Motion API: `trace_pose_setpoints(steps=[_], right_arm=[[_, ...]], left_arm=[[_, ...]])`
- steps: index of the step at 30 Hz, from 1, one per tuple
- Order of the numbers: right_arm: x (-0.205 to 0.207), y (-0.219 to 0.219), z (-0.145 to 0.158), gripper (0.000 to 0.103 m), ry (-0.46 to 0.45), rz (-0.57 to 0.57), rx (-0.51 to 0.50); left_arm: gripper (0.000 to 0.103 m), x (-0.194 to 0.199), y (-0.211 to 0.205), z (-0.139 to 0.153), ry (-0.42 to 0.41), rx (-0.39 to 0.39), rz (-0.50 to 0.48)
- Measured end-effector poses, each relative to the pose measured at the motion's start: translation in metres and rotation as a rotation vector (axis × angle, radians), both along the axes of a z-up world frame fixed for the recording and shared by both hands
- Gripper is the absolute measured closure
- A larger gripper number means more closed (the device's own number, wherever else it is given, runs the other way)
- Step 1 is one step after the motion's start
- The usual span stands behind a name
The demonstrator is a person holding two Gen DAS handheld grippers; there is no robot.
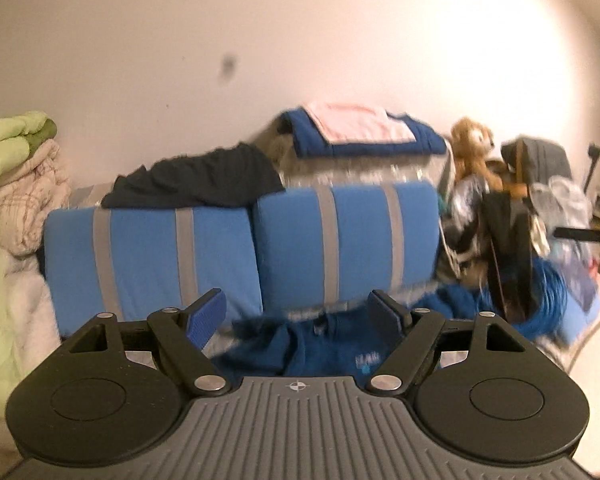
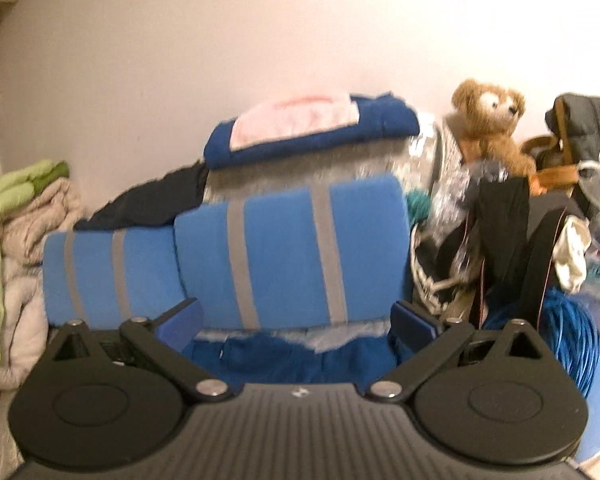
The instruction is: Fold clothes
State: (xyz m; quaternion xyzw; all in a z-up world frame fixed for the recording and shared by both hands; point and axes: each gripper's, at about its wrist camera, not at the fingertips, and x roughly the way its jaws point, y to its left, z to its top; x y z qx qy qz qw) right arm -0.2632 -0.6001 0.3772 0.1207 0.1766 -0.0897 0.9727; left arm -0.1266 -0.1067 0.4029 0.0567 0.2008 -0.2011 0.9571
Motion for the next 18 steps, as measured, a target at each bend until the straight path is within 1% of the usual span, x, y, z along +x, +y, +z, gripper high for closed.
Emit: trace_pose_setpoints(steps=[3,5,6,8,10,12,14,16,18], right_arm=[[0.010,-0.011,0.023,0.000,-0.027,-0.043,-0.010],[0.016,-0.019,0.040,0.000,-0.062,-0.077,-0.012],[0.019,-0.024,0.048,0.000,-0.080,-0.095,-0.014],[0.025,-0.031,0.060,0.000,-0.116,-0.129,-0.016],[0.034,-0.034,0.060,0.000,-0.142,-0.141,-0.027],[0.046,-0.029,0.046,0.000,-0.140,-0.143,-0.040],[0.056,-0.019,0.024,0.000,-0.123,-0.136,-0.044],[0.062,-0.003,0.000,0.000,-0.096,-0.101,-0.048],[0.067,0.012,-0.024,0.000,-0.068,-0.066,-0.052]], left_arm=[[0.025,0.020,0.001,0.014,-0.055,-0.033,0.007],[0.025,0.032,0.002,0.019,-0.085,-0.053,0.017],[0.024,0.039,0.002,0.018,-0.097,-0.063,0.022],[0.020,0.056,-0.001,0.006,-0.103,-0.069,0.014],[0.019,0.073,-0.008,-0.018,-0.095,-0.062,0.001],[0.018,0.091,-0.016,-0.052,-0.076,-0.055,0.001],[0.019,0.107,-0.024,-0.092,-0.030,-0.073,0.020],[0.019,0.123,-0.033,-0.132,0.020,-0.097,0.042],[0.019,0.135,-0.041,-0.170,0.071,-0.092,0.036]])
